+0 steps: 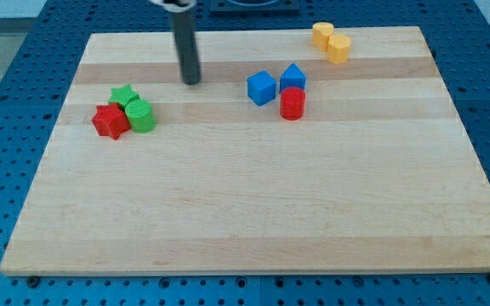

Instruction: Slide the green star to the bottom left of cube

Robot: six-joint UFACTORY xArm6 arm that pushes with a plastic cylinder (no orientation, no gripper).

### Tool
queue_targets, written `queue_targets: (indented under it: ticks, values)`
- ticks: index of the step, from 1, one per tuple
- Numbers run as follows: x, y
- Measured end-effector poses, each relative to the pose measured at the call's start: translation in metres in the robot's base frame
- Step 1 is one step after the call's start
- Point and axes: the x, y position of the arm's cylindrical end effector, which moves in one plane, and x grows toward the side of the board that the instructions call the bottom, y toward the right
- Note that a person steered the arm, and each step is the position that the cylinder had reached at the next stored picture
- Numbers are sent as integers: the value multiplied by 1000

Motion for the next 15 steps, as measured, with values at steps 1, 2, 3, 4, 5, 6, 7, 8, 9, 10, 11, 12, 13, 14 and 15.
queue_targets:
  ticks: [1,2,3,4,5,6,7,8,9,10,11,12,13,14,15]
  values:
    - [-5,-62]
    - [-2,-107]
    - [17,-128]
    - [35,-130]
    - [42,-118]
    - [43,-92]
    - [44,-65]
    - [50,-41]
    - [53,-18]
    - [67,-10]
    - [71,-15]
    - [73,-32]
    - [86,-39]
    - [108,-39]
    - [118,-30]
